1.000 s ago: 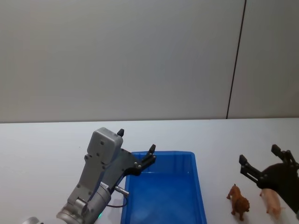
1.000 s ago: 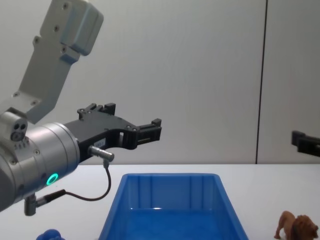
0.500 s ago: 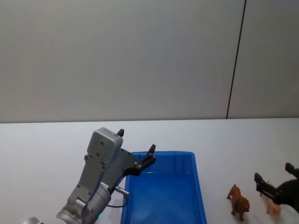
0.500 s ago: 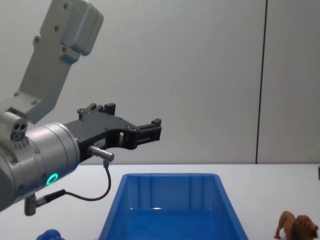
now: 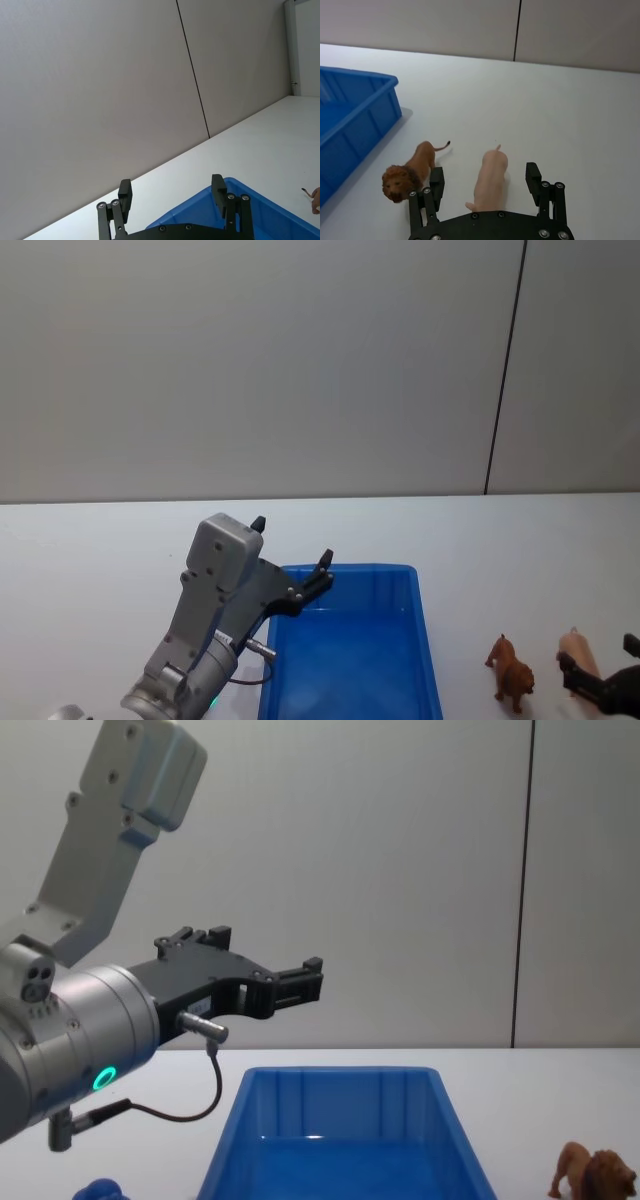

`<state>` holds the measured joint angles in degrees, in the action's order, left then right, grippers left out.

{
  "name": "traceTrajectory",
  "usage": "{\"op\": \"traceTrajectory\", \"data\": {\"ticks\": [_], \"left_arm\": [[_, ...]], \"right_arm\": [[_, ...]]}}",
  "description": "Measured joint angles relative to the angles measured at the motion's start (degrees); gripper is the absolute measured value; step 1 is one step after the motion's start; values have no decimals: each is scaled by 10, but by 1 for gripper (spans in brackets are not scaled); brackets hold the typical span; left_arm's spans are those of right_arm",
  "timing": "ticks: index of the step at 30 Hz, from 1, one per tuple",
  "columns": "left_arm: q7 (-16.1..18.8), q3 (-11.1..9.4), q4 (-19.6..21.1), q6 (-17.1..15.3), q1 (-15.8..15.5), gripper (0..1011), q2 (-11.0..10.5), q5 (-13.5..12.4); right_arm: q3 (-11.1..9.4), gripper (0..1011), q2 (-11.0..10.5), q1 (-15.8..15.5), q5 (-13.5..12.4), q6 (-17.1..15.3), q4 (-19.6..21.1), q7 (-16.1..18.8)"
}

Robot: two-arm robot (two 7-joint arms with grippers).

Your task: Pick up the two dolls from the table and place them into the box.

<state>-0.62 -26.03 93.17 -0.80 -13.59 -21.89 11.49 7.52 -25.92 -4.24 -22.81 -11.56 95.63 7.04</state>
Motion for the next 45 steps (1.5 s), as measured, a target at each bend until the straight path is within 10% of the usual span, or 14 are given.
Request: {"op": "traceTrajectory", "data": {"ticks": [14,33,45], "left_arm": [[0,0,0,0,0,1002,0,0],[0,0,0,0,0,1002,0,0],[0,0,0,0,0,1002,0,0]], "right_arm": [[0,941,7,10,-14,-24,-37,4],[6,374,22,40,-16,-33,-77,23],[6,363,23,52,3,-2,-74,31]]}}
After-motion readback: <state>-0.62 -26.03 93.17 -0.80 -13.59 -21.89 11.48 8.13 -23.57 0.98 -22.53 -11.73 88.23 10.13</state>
